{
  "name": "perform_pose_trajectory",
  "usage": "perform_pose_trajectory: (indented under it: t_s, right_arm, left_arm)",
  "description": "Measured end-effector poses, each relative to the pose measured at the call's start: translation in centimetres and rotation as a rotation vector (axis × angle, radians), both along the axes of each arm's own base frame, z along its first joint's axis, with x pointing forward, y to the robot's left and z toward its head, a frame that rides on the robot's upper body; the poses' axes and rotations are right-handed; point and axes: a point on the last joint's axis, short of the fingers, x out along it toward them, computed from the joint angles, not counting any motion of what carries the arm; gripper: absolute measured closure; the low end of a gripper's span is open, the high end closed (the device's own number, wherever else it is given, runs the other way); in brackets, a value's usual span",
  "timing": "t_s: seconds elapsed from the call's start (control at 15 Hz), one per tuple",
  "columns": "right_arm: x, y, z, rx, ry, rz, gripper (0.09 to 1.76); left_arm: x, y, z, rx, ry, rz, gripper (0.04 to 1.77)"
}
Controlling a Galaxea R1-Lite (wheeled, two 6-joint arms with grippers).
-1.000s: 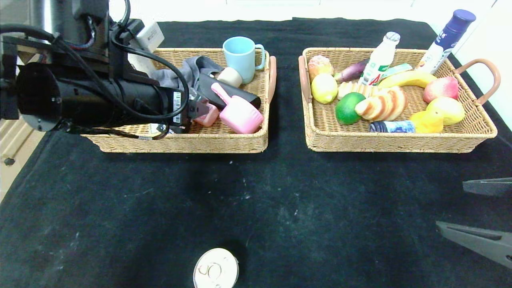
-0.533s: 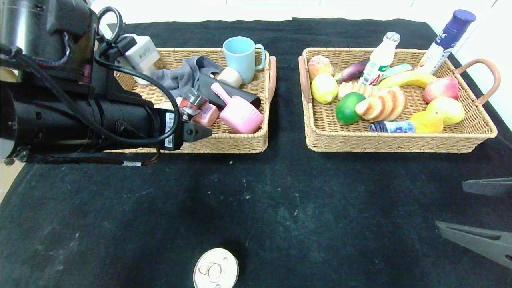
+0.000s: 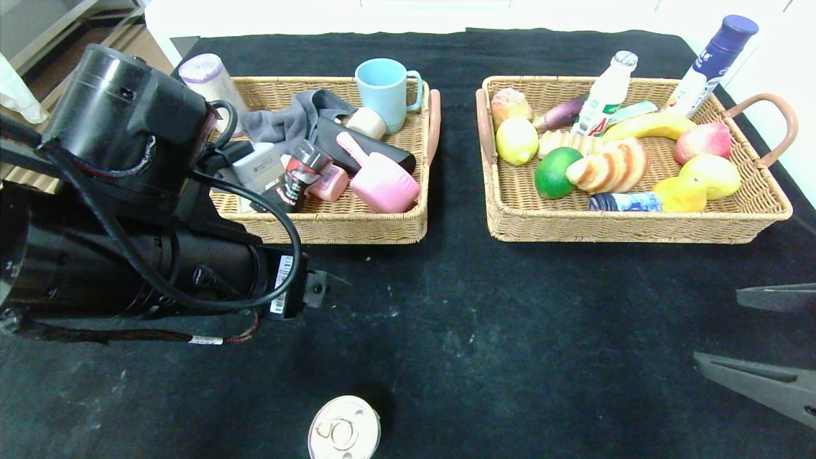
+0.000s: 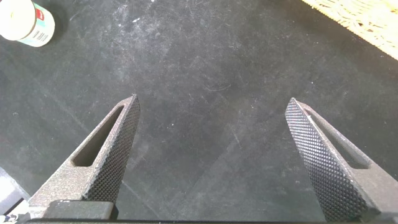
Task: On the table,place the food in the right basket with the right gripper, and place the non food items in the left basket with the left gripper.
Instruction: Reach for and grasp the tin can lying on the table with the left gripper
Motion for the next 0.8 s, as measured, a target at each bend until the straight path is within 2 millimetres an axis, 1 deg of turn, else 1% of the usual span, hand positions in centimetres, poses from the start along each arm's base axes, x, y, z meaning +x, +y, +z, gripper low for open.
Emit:
perform_pose_trajectory:
  t_s: [0.2, 0.33, 0.6, 0.8]
  right_arm:
    - [0.0, 0.1, 0.0, -0.002, 0.002, 0.003, 0.14]
    - [0.0, 0.1, -0.1, -0.002, 0.004, 0.004, 0.14]
    - [0.0, 0.1, -0.1, -0.002, 0.005, 0.004, 0.14]
    - [0.0, 0.1, -0.1, -0.002, 0.004, 0.005, 0.14]
  left_arm:
    - [-1.2, -0.8, -0.9, 0.026, 0.091, -0.037, 0.12]
    - [-1.9, -1.7, -1.8, 0.052, 0.141, -0.078, 0.11]
    - [-2.2, -3.7, -3.3, 0.117, 0.196, -0.128, 0.11]
    - [-2.3, -4.7, -4.3, 0.179, 0.214, -0.132, 0.10]
